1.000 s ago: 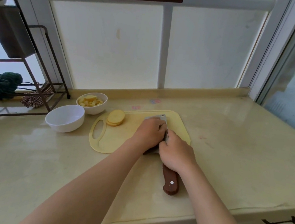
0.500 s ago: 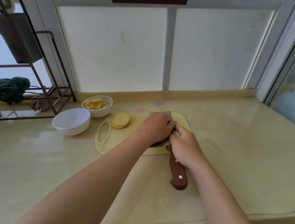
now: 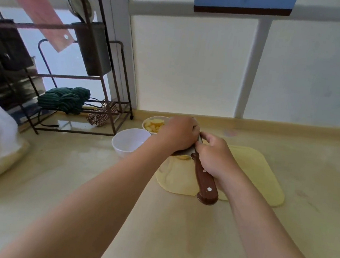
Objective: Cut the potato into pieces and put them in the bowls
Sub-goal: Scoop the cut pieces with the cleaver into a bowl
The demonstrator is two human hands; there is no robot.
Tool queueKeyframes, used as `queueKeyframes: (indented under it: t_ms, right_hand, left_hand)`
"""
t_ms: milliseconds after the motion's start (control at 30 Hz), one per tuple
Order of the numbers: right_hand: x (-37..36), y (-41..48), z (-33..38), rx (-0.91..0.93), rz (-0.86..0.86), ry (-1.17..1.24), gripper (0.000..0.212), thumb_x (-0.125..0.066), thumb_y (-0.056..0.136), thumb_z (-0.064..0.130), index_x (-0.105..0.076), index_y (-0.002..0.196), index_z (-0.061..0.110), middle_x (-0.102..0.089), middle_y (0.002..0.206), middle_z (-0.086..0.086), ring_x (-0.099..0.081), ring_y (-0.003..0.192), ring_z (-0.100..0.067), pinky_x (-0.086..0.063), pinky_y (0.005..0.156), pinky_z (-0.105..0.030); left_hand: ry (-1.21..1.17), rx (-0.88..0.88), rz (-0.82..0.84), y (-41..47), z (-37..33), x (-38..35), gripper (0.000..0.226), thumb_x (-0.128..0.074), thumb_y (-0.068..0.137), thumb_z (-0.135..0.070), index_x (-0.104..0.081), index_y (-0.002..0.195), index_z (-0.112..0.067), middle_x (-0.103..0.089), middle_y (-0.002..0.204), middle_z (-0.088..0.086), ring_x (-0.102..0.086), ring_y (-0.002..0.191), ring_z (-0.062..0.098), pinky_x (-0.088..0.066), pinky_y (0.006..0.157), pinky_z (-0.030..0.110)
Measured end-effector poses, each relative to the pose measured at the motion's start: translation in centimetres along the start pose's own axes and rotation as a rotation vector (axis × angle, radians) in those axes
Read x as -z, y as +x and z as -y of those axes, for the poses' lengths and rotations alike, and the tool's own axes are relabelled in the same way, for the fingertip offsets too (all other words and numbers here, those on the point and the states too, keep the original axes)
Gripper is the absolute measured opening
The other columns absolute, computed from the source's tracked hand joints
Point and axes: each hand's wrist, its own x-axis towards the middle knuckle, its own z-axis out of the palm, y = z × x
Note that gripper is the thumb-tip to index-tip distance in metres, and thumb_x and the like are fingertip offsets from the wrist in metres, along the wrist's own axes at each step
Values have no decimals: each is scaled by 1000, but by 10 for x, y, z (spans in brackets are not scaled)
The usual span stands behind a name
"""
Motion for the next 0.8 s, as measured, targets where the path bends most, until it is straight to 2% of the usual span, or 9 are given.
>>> queueKeyframes:
  t_ms: [133, 200, 300, 367, 467, 533, 633, 733, 800]
  right_hand:
    - [-38, 11, 12, -6, 101, 44, 31, -45, 103, 8, -67, 94, 28, -63, 82, -12, -53, 70, -24, -41, 53, -31]
    - [-57, 15, 16, -8, 134, 26, 29, -45, 103, 9, -69, 101, 25, -64, 81, -12, -56, 66, -24, -44, 54, -32]
    - [-78, 18, 21, -5, 155, 7, 29, -44, 104, 10, -71, 107, 21, -69, 84, -8, -65, 62, -13, -43, 49, -24]
    - [-85, 16, 24, -11, 164, 1, 34, -42, 103, 6, -71, 109, 22, -70, 85, -6, -66, 62, -7, -40, 42, -18]
    - [-87, 14, 26, -15, 167, -11, 39, -39, 101, 1, -69, 108, 25, -69, 82, -2, -65, 64, -11, -37, 39, -16]
    - [-85, 14, 25, -8, 165, -55, 39, -38, 100, -1, -67, 105, 26, -66, 80, -2, -61, 57, -8, -36, 38, -17]
    - [-79, 15, 23, -5, 162, -124, 39, -39, 100, 0, -65, 100, 29, -64, 77, -3, -55, 46, -3, -36, 39, -18]
    - [-70, 17, 21, -6, 146, -174, 40, -40, 102, 3, -57, 96, 39, -66, 80, -1, -60, 65, -17, -40, 44, -21]
    - [-64, 19, 20, -13, 128, -194, 39, -41, 102, 4, -58, 106, 39, -67, 82, -1, -61, 73, -22, -40, 43, -20]
  left_hand:
    - [-3, 68, -55, -9, 43, 18, 30, -42, 97, -19, -57, 73, -7, -55, 72, 4, -51, 72, 24, -32, 60, 32]
    - [-35, 81, -84, -16, 64, 25, 33, -44, 97, -18, -57, 69, -7, -50, 65, 3, -48, 69, 22, -29, 60, 32]
    - [-66, 120, -114, -27, 91, 30, 37, -44, 95, -17, -44, 59, -11, -47, 59, 3, -43, 62, 20, -29, 58, 34]
    - [-100, 147, -130, -31, 103, 29, 36, -44, 95, -19, -50, 62, -6, -53, 60, 8, -45, 60, 20, -36, 59, 38]
    - [-142, 194, -172, -33, 116, 22, 38, -45, 96, -22, -59, 68, -1, -60, 65, 14, -49, 61, 22, -43, 62, 39]
    - [-180, 231, -213, -33, 122, 15, 38, -46, 95, -22, -59, 67, 0, -60, 64, 15, -49, 60, 23, -42, 59, 37]
    - [-185, 294, -223, -31, 128, 9, 39, -46, 94, -20, -53, 60, -4, -50, 57, 8, -42, 56, 19, -34, 55, 31]
    - [-130, 356, -196, -30, 128, 9, 36, -45, 93, -16, -52, 60, -4, -48, 58, 6, -42, 57, 21, -30, 52, 29]
    - [-111, 386, -187, -31, 127, 10, 35, -45, 91, -11, -45, 56, -9, -44, 56, 4, -40, 56, 21, -26, 48, 29]
